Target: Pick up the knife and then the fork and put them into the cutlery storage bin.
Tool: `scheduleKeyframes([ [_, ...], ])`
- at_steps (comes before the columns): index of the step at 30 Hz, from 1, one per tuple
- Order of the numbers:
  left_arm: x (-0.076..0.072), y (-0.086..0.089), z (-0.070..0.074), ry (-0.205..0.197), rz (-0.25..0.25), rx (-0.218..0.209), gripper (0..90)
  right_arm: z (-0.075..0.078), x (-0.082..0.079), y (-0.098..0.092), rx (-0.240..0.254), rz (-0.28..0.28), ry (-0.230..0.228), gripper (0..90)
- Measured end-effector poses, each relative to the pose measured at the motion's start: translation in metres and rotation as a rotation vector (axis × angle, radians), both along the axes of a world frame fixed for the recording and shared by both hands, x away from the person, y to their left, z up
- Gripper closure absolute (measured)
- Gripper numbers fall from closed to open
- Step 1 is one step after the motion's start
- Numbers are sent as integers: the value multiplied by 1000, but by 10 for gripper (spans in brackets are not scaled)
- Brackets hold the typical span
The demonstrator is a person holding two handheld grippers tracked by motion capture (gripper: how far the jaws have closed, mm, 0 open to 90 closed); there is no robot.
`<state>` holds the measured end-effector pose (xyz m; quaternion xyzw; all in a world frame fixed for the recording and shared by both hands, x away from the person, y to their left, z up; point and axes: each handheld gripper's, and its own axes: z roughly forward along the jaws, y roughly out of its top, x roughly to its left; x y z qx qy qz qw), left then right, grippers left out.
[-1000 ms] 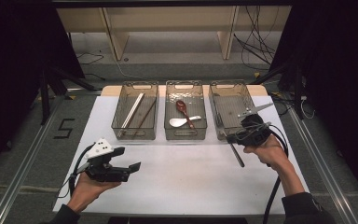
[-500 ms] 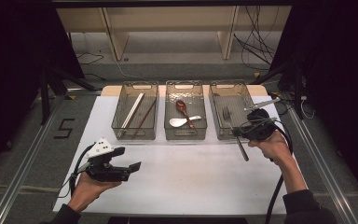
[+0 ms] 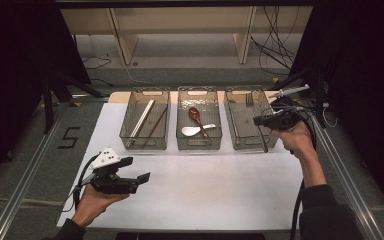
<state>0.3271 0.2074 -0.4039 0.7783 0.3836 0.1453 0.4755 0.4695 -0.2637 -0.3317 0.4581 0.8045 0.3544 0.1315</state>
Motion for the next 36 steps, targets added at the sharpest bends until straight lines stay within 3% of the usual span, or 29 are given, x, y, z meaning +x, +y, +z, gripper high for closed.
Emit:
scheduleKeyframes([
  [18, 0, 1, 0, -2, 1, -5, 157, 8, 39, 5, 65, -57, 6, 862],
  [27, 1, 1, 0, -4, -2, -5, 157, 13, 53, 10, 51, -89, 5, 862],
  [36, 1, 0, 0, -7, -5, -9, 157, 9, 64, 15, 52, -133, 7, 862],
])
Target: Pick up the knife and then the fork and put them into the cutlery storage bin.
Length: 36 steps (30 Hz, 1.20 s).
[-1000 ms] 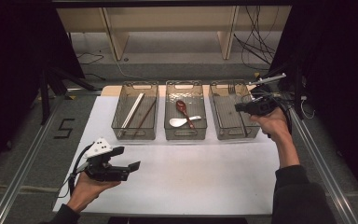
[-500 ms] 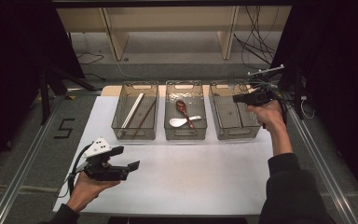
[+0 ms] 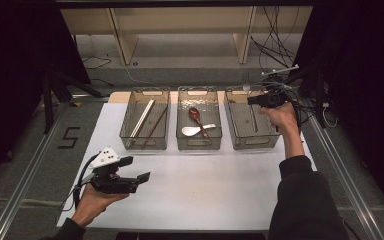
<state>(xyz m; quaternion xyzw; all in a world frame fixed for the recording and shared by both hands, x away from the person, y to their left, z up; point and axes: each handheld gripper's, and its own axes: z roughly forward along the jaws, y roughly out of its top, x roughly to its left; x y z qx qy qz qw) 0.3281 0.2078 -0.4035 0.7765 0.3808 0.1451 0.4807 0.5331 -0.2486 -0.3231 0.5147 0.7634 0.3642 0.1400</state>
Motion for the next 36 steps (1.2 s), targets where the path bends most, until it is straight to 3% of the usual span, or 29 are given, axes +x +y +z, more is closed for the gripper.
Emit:
scheduleKeyframes([
  [9, 0, 1, 0, 0, 1, 1, 157, -8, 7, 5, -4, -21, 6, 862],
  [13, 0, 1, 0, 1, -1, 4, 157, -12, 10, 9, -36, -26, 18, 861],
  [36, 0, 1, 0, 0, 0, 3, 157, -36, 13, 11, -45, -68, 48, 860],
])
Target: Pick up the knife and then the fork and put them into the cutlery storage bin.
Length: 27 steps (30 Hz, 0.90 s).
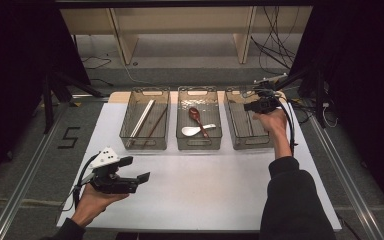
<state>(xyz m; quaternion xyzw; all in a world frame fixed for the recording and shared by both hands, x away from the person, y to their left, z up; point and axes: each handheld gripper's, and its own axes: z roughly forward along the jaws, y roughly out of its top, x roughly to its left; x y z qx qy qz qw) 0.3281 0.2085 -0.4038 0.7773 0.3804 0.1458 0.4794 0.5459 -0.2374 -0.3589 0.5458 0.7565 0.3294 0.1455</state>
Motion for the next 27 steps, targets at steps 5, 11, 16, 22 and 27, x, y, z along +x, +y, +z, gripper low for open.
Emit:
scheduleKeyframes([
  [5, 0, 0, 0, 0, -1, 0, 157, -6, 0, 1, 3, -6, 10, 859],
  [11, 0, 0, 0, 0, -1, -2, 157, -12, 1, 1, 14, -26, 41, 857],
  [16, 0, -1, 0, 0, -2, 0, 157, -20, 1, 0, 16, -39, 58, 854],
  [22, 0, 0, 0, -1, 1, -1, 157, -26, 2, -3, 10, -75, 75, 836],
  [27, 0, 0, 0, -1, 1, -2, 157, -20, -1, -2, 10, -66, 68, 733],
])
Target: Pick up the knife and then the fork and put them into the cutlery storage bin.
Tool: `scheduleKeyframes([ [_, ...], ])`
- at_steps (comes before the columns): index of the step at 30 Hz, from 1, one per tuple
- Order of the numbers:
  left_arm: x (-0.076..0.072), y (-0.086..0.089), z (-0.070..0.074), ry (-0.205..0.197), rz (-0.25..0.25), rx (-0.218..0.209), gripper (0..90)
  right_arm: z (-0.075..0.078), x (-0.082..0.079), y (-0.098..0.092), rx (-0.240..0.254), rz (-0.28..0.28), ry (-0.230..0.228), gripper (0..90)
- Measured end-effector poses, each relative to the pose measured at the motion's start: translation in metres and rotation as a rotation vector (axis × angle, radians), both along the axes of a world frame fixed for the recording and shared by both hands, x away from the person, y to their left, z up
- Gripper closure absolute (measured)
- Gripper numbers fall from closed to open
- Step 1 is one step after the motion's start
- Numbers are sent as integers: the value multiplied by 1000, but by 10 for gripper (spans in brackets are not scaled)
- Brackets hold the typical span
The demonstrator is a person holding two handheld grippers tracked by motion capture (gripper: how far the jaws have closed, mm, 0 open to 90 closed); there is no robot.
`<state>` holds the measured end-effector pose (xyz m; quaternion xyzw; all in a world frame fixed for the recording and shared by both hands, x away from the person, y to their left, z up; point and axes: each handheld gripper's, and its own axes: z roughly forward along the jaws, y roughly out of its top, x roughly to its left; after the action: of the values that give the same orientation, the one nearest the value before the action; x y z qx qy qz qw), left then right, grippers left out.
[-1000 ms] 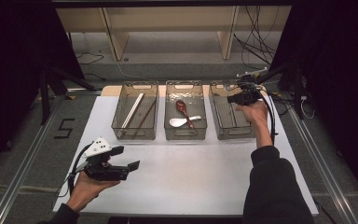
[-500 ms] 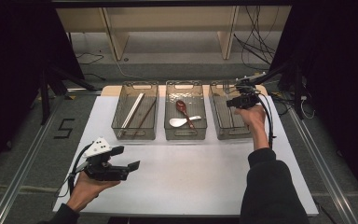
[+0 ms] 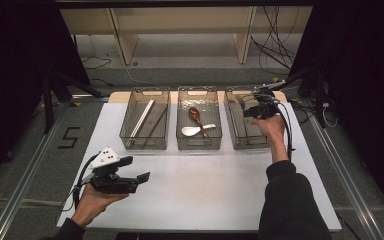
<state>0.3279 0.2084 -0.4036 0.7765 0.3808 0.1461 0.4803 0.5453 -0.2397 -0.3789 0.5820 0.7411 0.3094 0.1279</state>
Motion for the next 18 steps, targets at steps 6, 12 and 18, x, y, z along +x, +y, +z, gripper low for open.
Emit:
scheduleKeyframes([
  [6, 0, -1, 0, -1, -1, -1, 157, 5, -5, -4, 22, 23, -7, 623],
  [12, 0, -1, 0, 0, 0, 0, 157, 14, -18, 4, 17, 103, -31, 517],
  [18, 0, -1, 0, -3, 4, -2, 157, 20, -35, 15, 5, 164, -47, 415],
])
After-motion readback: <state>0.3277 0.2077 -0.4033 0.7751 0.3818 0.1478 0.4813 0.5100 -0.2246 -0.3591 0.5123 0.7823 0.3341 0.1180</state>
